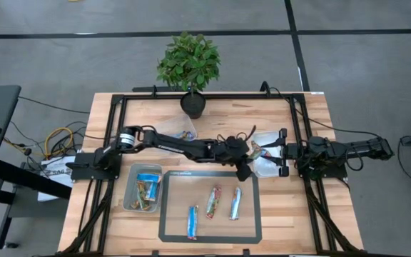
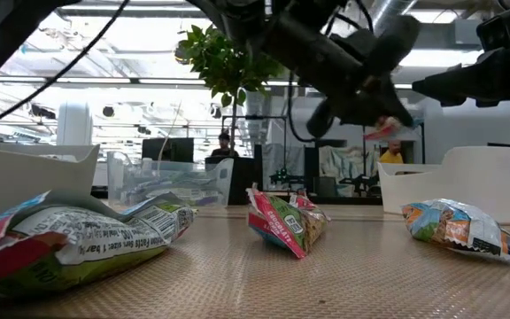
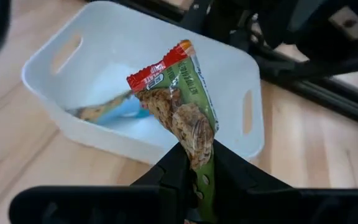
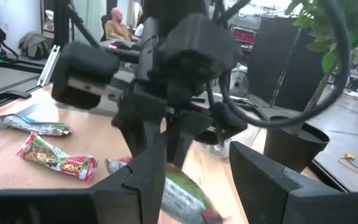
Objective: Pick and place Granola Bars by type
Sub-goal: Put the red granola bar into the white bin
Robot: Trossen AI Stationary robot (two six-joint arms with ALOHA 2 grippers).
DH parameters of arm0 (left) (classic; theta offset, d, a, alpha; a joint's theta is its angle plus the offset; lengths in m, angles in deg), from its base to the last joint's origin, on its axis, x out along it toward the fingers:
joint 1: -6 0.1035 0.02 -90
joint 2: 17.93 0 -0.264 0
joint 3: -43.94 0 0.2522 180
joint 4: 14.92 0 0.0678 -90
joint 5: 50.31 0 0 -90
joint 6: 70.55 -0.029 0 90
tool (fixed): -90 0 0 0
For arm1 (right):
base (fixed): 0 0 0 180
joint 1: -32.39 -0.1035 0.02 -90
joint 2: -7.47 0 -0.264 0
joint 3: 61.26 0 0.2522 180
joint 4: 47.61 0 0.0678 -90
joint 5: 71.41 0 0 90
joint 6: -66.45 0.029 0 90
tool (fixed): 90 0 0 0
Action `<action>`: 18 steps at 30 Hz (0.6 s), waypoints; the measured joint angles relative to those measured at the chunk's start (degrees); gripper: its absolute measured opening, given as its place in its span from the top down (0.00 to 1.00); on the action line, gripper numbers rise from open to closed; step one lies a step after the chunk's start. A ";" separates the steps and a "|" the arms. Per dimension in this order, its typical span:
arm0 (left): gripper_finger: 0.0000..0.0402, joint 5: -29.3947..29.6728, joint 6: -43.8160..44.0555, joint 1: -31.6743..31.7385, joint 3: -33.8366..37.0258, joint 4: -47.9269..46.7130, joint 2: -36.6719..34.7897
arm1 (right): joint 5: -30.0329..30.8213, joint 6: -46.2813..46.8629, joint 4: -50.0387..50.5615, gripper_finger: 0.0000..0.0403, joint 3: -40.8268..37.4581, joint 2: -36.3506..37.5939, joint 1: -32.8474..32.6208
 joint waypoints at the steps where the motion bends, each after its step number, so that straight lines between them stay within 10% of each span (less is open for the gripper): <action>1: 0.89 0.04 -0.58 0.14 -1.55 -0.86 0.68 | 0.01 0.00 -0.12 0.58 0.00 -0.11 -0.02; 18: 0.89 -5.03 -21.38 3.05 -22.07 -6.02 14.76 | -0.01 0.00 0.12 0.58 0.00 -0.05 -0.02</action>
